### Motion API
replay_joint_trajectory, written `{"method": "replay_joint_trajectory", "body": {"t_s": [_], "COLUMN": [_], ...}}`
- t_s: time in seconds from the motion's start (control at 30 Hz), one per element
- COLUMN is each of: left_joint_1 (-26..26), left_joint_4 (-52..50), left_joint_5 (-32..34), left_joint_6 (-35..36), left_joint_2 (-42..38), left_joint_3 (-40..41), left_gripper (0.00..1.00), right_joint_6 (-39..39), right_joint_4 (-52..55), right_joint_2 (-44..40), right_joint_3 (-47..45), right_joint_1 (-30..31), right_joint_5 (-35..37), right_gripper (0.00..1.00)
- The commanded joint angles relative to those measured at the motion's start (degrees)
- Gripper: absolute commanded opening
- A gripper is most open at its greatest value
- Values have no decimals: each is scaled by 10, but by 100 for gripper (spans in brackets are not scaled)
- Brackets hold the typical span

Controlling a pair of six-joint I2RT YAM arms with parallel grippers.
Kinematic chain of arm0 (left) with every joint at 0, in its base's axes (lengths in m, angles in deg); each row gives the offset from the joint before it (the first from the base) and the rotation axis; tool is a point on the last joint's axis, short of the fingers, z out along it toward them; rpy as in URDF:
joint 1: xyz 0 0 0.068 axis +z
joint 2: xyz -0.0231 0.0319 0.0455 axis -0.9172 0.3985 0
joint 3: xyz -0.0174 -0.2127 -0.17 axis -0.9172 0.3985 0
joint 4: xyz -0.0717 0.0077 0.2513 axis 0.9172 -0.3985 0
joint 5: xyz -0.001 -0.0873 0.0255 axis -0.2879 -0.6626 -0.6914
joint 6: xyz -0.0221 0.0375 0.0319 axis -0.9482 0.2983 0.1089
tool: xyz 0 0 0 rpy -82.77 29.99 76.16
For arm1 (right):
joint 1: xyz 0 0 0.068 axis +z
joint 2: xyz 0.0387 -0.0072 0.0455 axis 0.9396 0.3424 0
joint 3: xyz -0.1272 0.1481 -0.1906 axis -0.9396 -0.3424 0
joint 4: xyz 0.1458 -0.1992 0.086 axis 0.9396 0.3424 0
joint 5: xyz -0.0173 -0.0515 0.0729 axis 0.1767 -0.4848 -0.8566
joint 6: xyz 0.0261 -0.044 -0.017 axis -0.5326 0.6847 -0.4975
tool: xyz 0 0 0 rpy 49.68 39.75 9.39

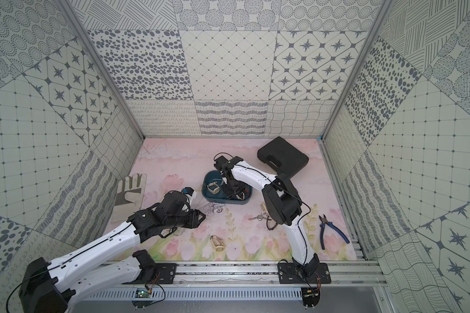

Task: Put the watch into the storage box
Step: Place the watch in the storage box.

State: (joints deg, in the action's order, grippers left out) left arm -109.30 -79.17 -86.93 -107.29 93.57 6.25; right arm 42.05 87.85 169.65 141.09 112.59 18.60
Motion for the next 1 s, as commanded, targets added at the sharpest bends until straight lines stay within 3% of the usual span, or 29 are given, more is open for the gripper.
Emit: {"method": "replay_joint_trajectory", "body": {"t_s": [0.0,0.13,0.43,0.67,0.87,0.97], "left_joint_1": [-6,-30,-160,-187,-255,-263], "left_joint_4": [-5,-14,-65,-70,-66,-84], "left_joint_5": [-11,2,79,73,89,112], "left_joint_6": [-7,-5,-1,3,48,66], "left_joint_2": [-4,-6,20,45,125,186], "left_joint_3": [-1,-13,-59,-60,-79,-101], "left_gripper": [54,54,54,54,53,52], "right_joint_6": [1,-5,-20,-42,-66,-73], "right_joint_4": [-23,-46,-116,-153,-193,-205], "right_joint_2": [-26,-73,-237,-340,-417,-443], "right_joint_3": [-15,-39,-140,-231,-319,-352], "right_joint_1": [-4,-8,-9,-18,-25,-31], "right_joint_5": [-18,-30,-91,-92,-91,-94], "right_gripper": [48,49,60,61,61,61]}}
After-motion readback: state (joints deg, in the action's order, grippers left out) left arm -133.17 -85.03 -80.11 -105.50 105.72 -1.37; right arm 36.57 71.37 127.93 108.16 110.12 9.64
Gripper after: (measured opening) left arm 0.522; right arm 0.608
